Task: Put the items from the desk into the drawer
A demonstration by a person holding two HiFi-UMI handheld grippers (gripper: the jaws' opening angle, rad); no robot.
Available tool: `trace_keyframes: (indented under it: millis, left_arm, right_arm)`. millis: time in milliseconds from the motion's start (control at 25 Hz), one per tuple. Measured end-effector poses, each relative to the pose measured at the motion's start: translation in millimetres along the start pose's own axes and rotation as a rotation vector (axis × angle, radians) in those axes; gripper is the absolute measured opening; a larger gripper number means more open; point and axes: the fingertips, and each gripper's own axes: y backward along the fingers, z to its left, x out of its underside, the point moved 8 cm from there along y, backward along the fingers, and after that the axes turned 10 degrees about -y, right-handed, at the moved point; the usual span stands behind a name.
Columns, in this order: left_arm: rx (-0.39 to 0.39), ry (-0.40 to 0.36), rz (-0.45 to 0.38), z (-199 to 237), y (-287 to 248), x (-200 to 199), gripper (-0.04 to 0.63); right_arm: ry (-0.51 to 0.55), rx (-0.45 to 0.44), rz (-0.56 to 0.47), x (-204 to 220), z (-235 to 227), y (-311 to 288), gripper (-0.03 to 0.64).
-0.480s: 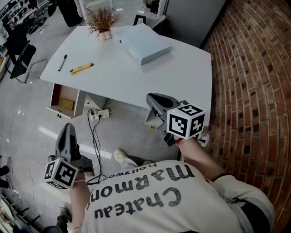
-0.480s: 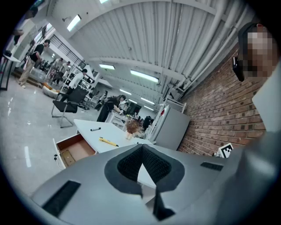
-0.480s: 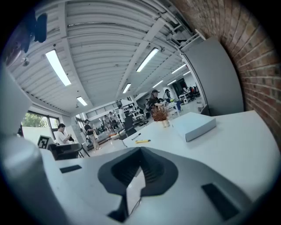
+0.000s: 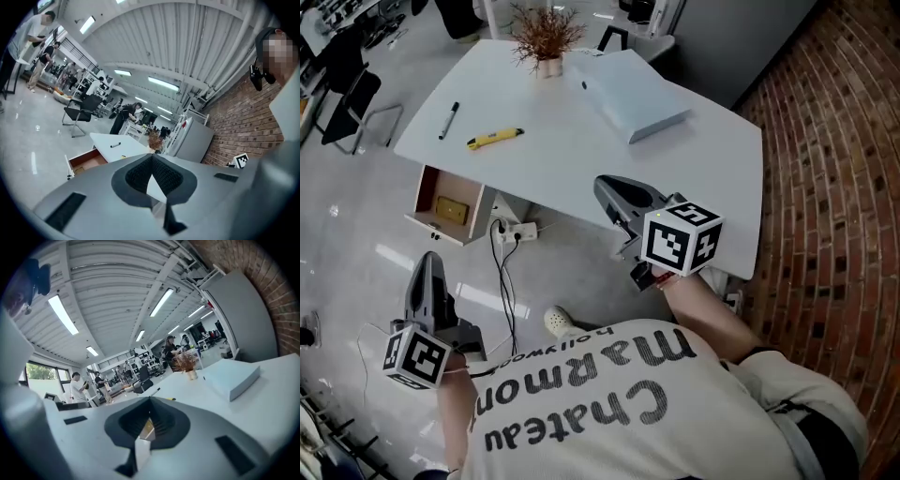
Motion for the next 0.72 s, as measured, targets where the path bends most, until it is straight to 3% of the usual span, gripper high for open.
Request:
trace_keyframes:
  millis: [320, 520, 720]
  left_arm:
    - [-0.035, 0.003, -0.031, 92, 5, -16, 0.000]
    - [-0.063, 0.067, -0.039, 131, 12, -2, 0.000]
    - [-0.180, 0.112, -0.023, 176, 34, 7, 0.002]
  right_arm:
    - [0.035, 0.025, 0.044, 17, 19, -82, 0.005]
    - [0.065, 0.075, 0.124, 33, 13, -128, 0.005]
    - [0.113, 0.114, 0.195, 37, 6, -180, 0.005]
